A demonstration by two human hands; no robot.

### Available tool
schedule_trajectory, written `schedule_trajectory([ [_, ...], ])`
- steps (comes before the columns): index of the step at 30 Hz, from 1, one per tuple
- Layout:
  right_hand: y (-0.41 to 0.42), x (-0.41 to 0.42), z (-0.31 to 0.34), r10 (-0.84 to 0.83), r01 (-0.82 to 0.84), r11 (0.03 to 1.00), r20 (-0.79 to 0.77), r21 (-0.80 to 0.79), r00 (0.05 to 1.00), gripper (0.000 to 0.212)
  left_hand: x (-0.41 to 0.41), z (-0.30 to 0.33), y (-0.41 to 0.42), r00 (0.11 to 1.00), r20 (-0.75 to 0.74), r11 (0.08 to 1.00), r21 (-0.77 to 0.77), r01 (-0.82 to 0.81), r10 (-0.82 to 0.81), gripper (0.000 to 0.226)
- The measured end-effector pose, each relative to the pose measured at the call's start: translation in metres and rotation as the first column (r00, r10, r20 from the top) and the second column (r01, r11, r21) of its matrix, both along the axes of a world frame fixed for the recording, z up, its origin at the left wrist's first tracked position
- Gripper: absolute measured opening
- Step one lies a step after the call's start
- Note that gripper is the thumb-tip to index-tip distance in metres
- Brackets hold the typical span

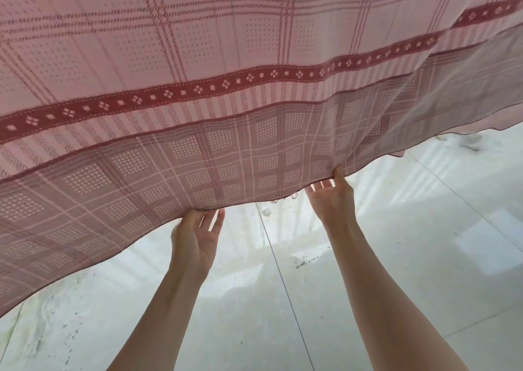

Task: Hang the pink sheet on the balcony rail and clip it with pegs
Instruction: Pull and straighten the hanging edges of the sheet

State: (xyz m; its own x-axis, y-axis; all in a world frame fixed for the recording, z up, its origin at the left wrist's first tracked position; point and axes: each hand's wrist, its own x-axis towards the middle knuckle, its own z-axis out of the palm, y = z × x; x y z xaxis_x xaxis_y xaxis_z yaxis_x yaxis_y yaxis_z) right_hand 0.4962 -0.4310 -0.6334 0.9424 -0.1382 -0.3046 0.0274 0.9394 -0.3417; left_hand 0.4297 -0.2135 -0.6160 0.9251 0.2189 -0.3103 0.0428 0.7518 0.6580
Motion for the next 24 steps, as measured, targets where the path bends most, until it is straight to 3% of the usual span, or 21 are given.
schedule_trajectory([
  [4,0.001,0.001,0.007,0.052,-0.053,0.998,0.064,0.021,0.997,0.023,-0.006,-0.004,-0.013,0.962,0.131,0.971,0.019,0.239,-0.24,0.013],
  [6,0.001,0.004,0.013,0.059,-0.061,0.998,0.086,0.021,0.995,0.031,-0.002,-0.006,-0.023,0.952,0.109,0.957,0.082,0.278,-0.286,0.023],
  [8,0.0,0.011,0.016,0.059,-0.066,0.995,0.097,0.074,0.994,0.033,0.004,-0.008,-0.03,0.972,0.068,0.973,0.062,0.221,-0.225,0.024],
  [11,-0.001,0.023,0.019,0.052,-0.056,0.996,0.046,0.072,0.998,0.019,0.018,-0.007,-0.03,0.996,0.003,0.995,-0.033,0.091,-0.091,0.01],
  [15,0.0,0.025,0.02,0.035,-0.034,0.999,-0.047,0.021,0.998,0.026,0.034,0.006,-0.026,0.984,-0.158,0.995,-0.056,-0.087,0.077,0.012],
  [24,0.007,-0.012,0.046,0.065,-0.064,0.998,-0.293,0.014,0.954,0.014,0.026,0.034,-0.005,0.926,-0.364,0.994,0.012,-0.106,0.103,0.011],
])
